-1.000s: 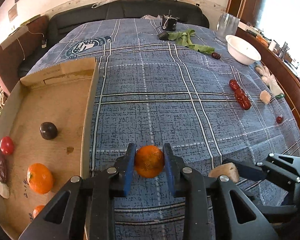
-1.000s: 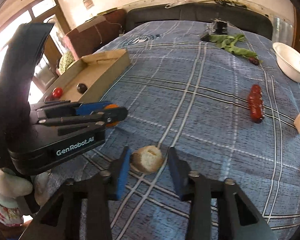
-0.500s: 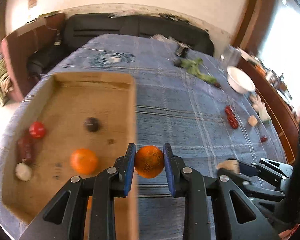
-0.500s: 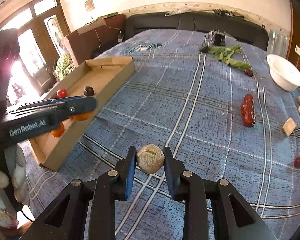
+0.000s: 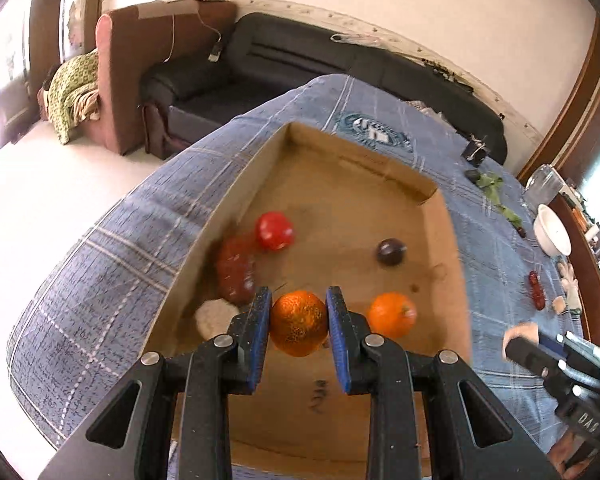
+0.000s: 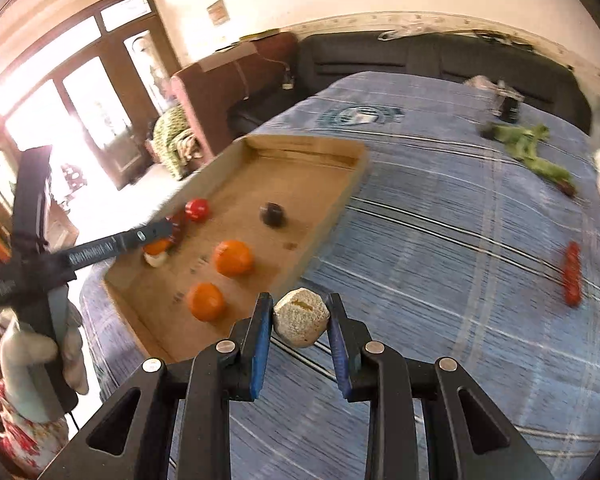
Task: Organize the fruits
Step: 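Carry the orange and bread piece over the box and lower them inside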
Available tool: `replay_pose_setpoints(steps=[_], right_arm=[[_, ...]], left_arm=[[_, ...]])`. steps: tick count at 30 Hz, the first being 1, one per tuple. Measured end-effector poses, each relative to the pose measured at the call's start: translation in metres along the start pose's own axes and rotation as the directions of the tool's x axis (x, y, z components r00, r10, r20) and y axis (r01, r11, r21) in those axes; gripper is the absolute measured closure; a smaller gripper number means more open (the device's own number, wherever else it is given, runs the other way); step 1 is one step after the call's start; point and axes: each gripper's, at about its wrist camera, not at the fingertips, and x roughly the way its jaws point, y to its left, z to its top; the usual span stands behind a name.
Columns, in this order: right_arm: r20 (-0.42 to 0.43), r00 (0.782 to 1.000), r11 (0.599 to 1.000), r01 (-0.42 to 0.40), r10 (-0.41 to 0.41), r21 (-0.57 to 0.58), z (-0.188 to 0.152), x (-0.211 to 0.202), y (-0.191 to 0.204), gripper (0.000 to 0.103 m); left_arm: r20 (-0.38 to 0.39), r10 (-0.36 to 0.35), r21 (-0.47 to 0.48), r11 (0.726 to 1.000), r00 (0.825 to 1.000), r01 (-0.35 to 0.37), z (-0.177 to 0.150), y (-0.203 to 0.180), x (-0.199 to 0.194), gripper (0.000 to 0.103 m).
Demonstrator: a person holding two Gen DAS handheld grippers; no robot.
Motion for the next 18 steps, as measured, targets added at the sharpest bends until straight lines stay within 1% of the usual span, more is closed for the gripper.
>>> replay_pose_setpoints(steps=[4, 7, 13, 18], right_arm=[[-0.018, 1.0, 1.0, -0.005, 0.004, -0.022, 0.014, 0.022, 0.017, 0.073], [-0.035, 0.999, 0.999, 0.011, -0.013, -0.035, 0.022, 0.04, 0.024, 0.073], [-0.061, 0.997, 0.997, 0.05, -0.053, -0.062, 0.026, 0.064, 0.031, 0.073], [-0.085, 0.994, 0.995, 0.07, -0.076, -0.072, 0.025, 0.076, 0.033, 0.073]], left_arm=[[-0.008, 0.011, 0.008, 1.0, 1.0, -0.011, -0.001, 0.004, 0.008, 0.076], [-0.005, 0.028, 0.016, 0.999, 1.0, -0.028, 0.001, 0.005, 0.013, 0.076], [-0.007, 0.048, 0.019, 0.999, 0.999, -0.048, 0.002, 0.007, 0.021, 0.076], [-0.016, 0.044, 0.01, 0.999, 0.999, -0.044, 0.001, 0.006, 0.027, 0.076]])
